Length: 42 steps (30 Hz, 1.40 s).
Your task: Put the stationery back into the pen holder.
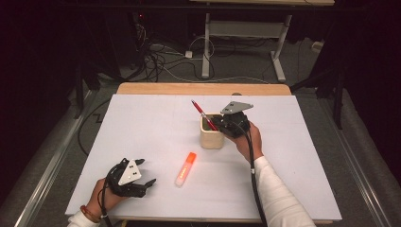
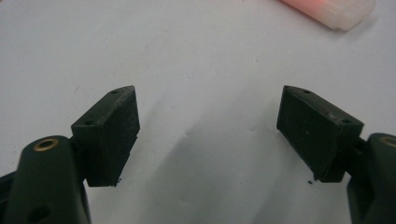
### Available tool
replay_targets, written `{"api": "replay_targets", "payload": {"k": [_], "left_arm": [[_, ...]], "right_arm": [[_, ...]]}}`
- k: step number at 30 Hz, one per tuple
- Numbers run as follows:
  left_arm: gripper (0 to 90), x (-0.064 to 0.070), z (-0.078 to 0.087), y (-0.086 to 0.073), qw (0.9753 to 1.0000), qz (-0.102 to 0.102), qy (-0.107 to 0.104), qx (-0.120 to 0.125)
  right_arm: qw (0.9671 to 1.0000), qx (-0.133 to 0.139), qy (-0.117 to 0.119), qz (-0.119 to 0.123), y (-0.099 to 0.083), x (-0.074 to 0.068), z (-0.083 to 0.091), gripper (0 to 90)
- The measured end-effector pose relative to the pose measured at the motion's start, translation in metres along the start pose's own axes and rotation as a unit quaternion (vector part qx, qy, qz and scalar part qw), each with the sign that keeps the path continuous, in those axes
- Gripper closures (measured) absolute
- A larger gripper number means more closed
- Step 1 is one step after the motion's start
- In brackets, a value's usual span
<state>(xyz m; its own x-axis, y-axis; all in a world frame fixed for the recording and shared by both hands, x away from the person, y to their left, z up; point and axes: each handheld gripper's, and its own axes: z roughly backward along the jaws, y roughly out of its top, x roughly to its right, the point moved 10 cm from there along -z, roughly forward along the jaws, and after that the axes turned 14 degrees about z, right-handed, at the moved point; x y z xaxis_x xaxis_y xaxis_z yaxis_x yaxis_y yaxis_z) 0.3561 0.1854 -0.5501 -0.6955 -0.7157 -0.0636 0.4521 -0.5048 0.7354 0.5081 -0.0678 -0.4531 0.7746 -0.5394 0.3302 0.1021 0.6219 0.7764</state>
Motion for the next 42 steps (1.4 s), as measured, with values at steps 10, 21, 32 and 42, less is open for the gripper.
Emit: {"api": "replay_targets", "payload": {"k": [10, 21, 32, 42], "left_arm": [[20.3, 0.0, 0.001, 0.001, 1.0, 0.0, 0.001, 0.001], [20.3, 0.0, 0.0, 0.0, 1.0, -0.001, 0.001, 0.0], [20.4, -0.001, 0.002, 0.001, 1.0, 0.001, 0.001, 0.003], [20.5, 0.002, 0.001, 0.005, 1.0, 0.005, 0.002, 0.0]], "right_arm": [[0.9996, 0.001, 0.029, 0.004, 0.005, -0.006, 0.005, 78.6], [0.9986, -0.006, 0.052, 0.001, 0.007, -0.011, 0.002, 76.3], [0.9995, 0.017, 0.026, -0.004, 0.009, -0.005, 0.015, 72.5], [0.9985, 0.05, -0.023, 0.008, -0.002, -0.005, 0.048, 64.9]]}}
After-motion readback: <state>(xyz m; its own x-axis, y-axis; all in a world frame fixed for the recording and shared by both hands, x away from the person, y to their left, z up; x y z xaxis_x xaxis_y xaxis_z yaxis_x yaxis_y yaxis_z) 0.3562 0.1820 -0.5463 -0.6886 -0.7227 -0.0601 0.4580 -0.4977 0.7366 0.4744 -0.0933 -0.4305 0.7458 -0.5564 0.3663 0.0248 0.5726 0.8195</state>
